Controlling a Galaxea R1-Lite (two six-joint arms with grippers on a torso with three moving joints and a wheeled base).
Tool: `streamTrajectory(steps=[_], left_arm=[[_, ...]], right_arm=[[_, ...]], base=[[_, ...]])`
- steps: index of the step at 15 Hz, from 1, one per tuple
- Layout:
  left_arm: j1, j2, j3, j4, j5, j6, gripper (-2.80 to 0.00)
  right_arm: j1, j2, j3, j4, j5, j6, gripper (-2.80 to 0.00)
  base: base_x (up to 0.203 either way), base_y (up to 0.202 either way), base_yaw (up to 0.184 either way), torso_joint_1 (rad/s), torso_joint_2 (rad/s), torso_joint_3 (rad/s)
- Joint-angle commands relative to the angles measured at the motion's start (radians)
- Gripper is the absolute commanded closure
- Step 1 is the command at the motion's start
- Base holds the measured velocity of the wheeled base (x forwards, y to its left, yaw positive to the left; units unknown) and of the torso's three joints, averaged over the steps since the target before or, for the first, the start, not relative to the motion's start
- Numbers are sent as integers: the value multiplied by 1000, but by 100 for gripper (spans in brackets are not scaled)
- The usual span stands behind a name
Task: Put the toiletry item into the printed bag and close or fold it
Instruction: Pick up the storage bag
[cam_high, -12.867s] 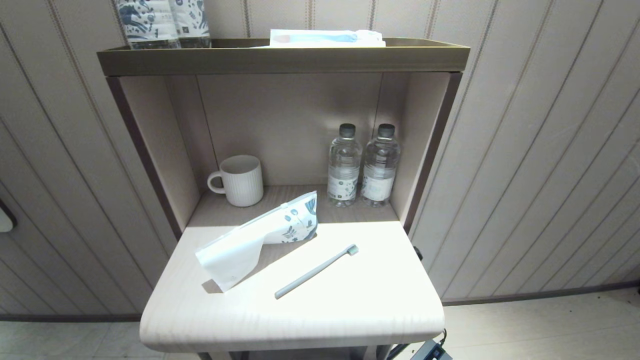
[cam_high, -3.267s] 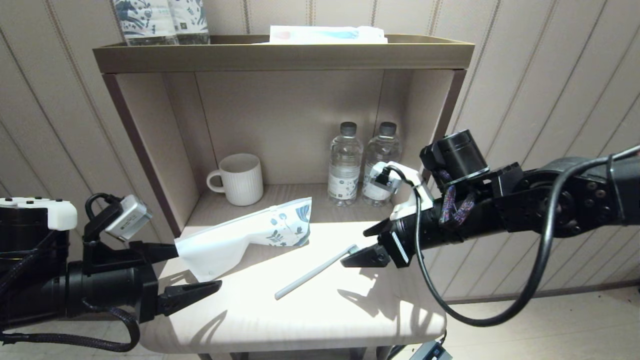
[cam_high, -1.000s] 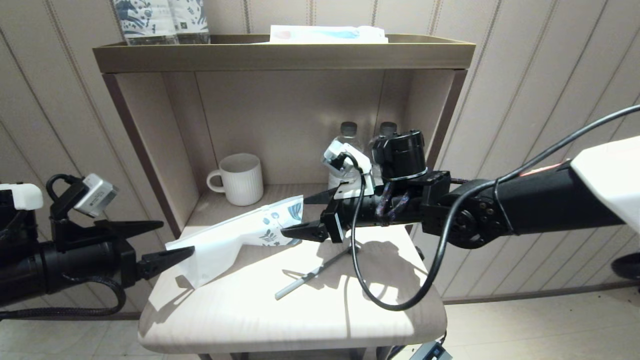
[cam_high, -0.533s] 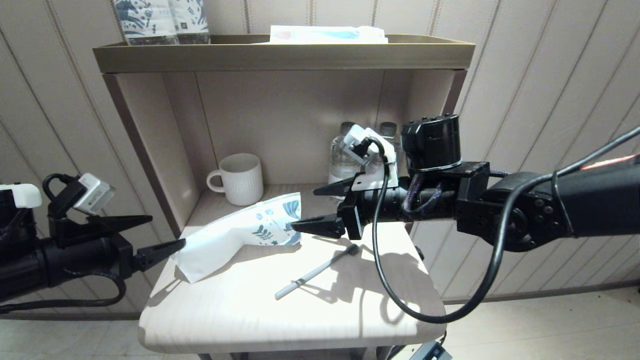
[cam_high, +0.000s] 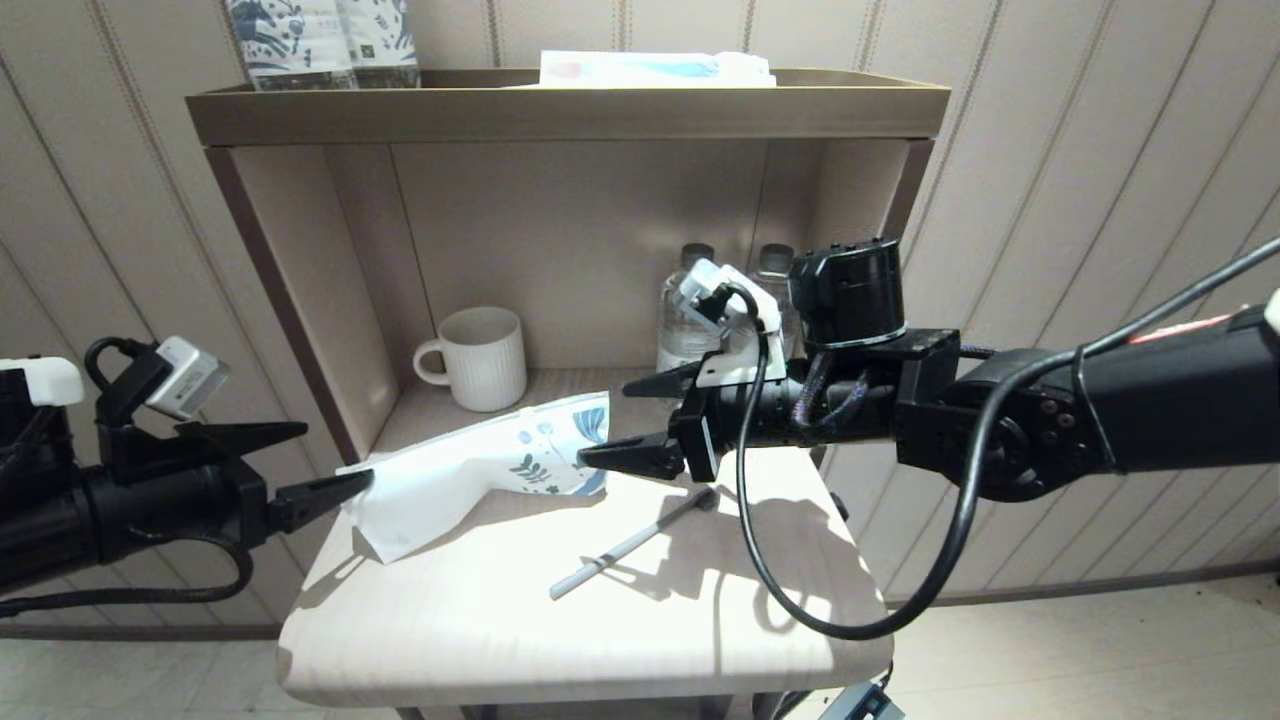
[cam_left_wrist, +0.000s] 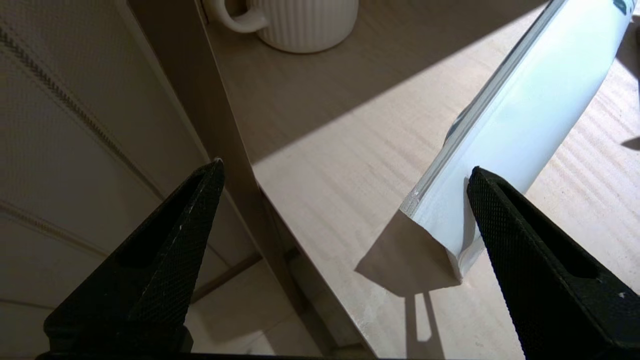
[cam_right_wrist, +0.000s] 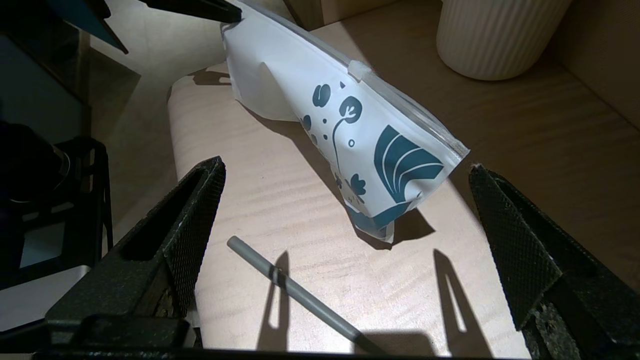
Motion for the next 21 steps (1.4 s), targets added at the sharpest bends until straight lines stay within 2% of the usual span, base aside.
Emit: streamTrajectory(steps=[1,7,12,21], left_arm=[[-1,-12,-8,-3,-2,1,-280],[-1,-27,-8,-2,5,1,-280],[-4,-18,-8,-2,5,1,-280],[-9,-17,-8,-2,4,3,-280]], right_arm=[[-2,38,-10,-2,21,2,-280],[-2,143,-91,-1,34,1,-280],[-10,154,-72,-1,78,-6,-280],[17,193,-125,46,80,-3,-280]], base=[[0,0,0,0,0,0],[0,0,0,0,0,0],[0,0,0,0,0,0],[0,0,0,0,0,0]])
